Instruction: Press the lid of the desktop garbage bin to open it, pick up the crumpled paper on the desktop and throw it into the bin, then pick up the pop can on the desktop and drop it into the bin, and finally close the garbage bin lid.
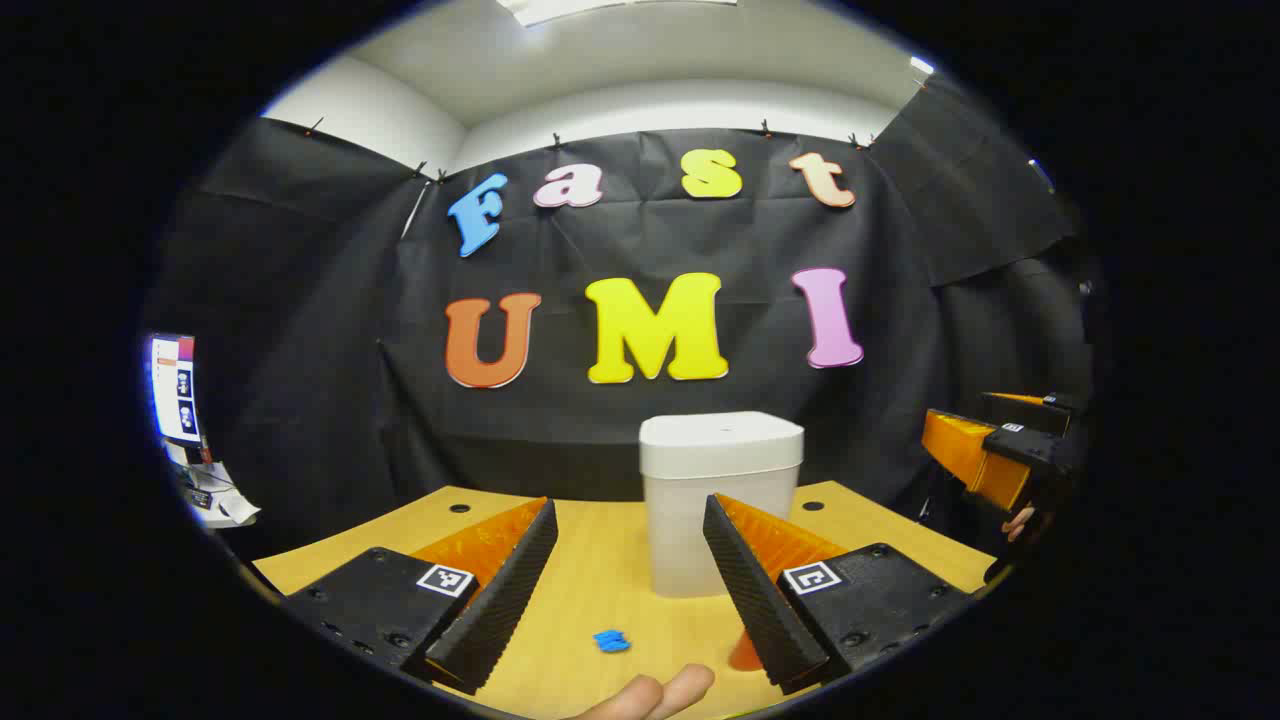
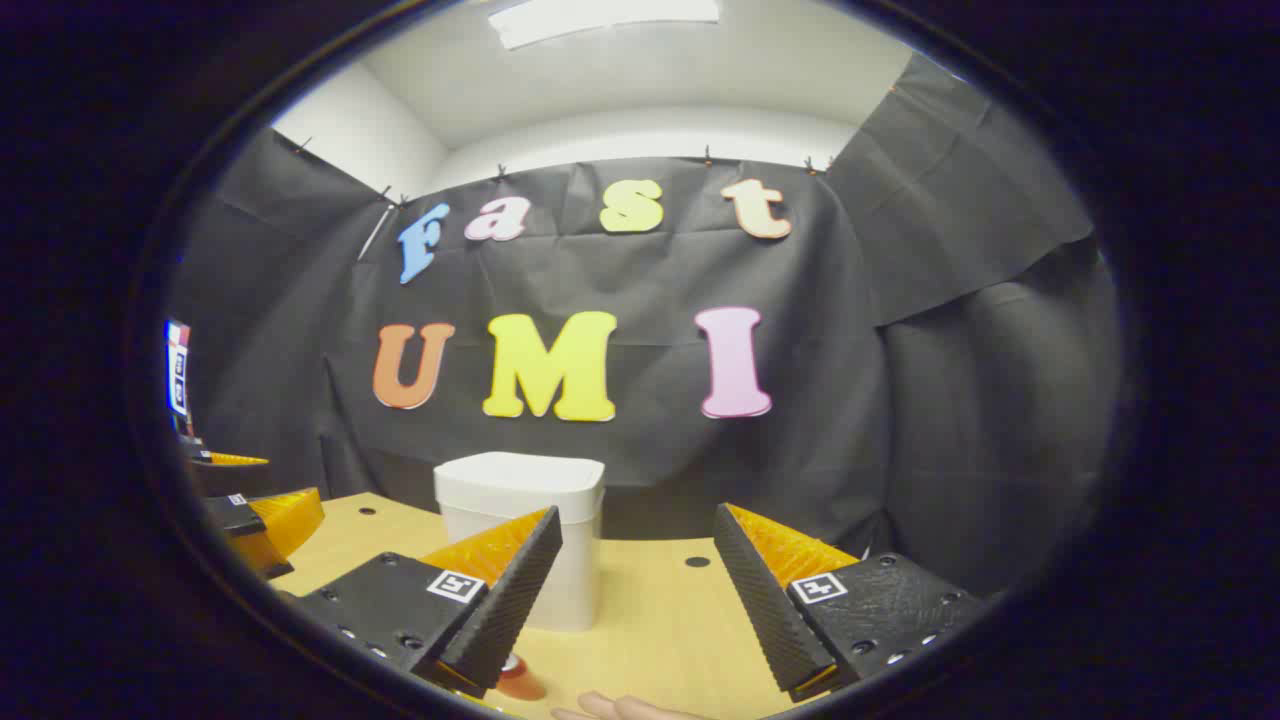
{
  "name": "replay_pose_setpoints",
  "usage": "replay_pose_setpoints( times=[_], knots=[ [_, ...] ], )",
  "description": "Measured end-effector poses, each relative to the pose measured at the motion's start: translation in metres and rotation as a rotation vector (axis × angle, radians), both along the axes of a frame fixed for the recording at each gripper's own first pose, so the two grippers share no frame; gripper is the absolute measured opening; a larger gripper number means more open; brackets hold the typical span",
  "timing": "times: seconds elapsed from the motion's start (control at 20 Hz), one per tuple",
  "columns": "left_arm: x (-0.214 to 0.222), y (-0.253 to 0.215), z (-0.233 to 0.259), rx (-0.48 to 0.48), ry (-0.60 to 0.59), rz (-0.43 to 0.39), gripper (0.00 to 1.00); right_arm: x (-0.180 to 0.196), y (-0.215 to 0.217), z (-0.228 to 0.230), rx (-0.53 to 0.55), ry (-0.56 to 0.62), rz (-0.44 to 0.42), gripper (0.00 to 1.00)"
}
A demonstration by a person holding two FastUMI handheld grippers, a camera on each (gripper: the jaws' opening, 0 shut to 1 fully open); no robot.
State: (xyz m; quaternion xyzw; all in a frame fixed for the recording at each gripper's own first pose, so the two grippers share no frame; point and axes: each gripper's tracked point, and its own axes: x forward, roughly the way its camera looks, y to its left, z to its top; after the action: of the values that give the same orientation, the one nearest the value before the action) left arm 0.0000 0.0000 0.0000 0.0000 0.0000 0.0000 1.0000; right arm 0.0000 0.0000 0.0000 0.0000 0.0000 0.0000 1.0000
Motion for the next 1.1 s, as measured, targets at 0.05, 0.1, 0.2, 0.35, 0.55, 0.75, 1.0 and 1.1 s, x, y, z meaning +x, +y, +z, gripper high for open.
replay_pose_setpoints(
  times=[0.05,0.1,0.2,0.35,0.55,0.75,1.0,1.1],
  knots=[
    [-0.003,0.019,-0.005,0.000,0.016,0.026,0.96,-0.004,0.018,-0.003,-0.001,0.013,0.022,0.97],
    [-0.005,0.036,-0.010,-0.006,0.027,0.043,0.96,-0.007,0.035,-0.006,0.009,0.026,0.039,0.95],
    [-0.007,0.059,-0.019,-0.020,0.041,0.061,0.96,-0.014,0.053,-0.011,0.040,0.042,0.053,0.95],
    [-0.003,0.071,-0.030,-0.016,0.075,0.062,0.96,-0.018,0.063,-0.017,0.061,0.054,0.039,0.95],
    [0.000,0.063,-0.034,-0.016,0.076,0.017,0.96,-0.019,0.070,-0.032,0.037,0.093,0.043,0.93],
    [-0.001,0.060,-0.037,-0.026,0.084,0.000,0.96,-0.019,0.071,-0.042,0.020,0.125,0.048,0.95],
    [0.002,0.059,-0.041,-0.023,0.088,0.002,0.96,-0.018,0.068,-0.044,0.024,0.134,0.041,0.95],
    [0.003,0.056,-0.044,-0.025,0.098,-0.005,0.96,-0.018,0.068,-0.043,0.026,0.135,0.044,0.95]
  ],
)
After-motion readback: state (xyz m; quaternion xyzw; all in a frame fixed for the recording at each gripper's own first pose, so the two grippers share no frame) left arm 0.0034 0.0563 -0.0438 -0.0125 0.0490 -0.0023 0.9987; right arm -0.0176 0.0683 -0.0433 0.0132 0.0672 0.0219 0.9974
